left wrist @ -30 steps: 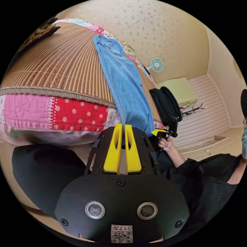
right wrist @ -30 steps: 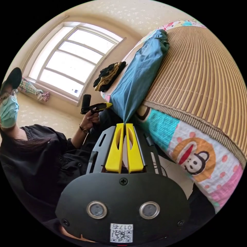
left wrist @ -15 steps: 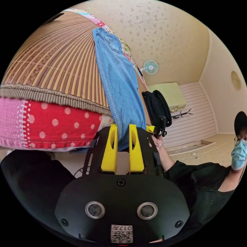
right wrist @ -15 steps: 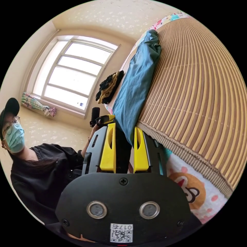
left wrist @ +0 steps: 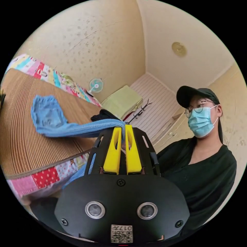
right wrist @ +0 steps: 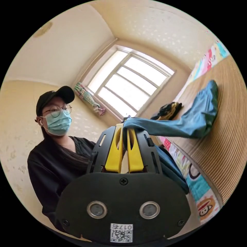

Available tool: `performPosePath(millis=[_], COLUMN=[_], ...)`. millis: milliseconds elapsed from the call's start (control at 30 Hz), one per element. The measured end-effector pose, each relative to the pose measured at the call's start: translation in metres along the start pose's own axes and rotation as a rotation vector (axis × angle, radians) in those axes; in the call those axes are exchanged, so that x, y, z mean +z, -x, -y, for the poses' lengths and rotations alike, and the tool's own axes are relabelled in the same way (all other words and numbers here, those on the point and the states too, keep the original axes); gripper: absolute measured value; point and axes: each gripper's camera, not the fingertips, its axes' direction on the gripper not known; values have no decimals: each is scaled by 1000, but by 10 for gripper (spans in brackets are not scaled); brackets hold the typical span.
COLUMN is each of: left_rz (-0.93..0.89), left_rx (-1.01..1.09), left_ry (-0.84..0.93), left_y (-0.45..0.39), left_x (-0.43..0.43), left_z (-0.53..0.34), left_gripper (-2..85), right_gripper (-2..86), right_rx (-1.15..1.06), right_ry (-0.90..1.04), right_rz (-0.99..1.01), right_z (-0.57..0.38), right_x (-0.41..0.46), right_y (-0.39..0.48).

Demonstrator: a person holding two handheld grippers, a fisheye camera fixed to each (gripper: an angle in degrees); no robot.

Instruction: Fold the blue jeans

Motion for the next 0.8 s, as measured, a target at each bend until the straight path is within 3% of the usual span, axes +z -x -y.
performPosePath(millis=[167,300,367,500,633,800], left_rz=[-109,-103,-47,57,118,214], left_rx=[294,333,323,192,6,37], left_ry=[-73,-111,-102,-31,39,49], left_y=[-120,-161,-161,-106,-3,68], left_x=[-3,8,20,49,92,131], left_z=[103,175,220,276,316,333], left_gripper=[-1,-1,-1,-1,-1,0], right_gripper=[11,10,9,9,9,9], right_rx=[-387,-503,-561,-501,-338,-241], right_ry=[9,-25,-52,-34,1,-70], right_rz=[50,-9,-133,-346,-649,-687], right_z=[91,154,189,239,294,327], right_x=[0,-7,-11,-15,-21,-44], right_y=[150,219,247,242,172,90])
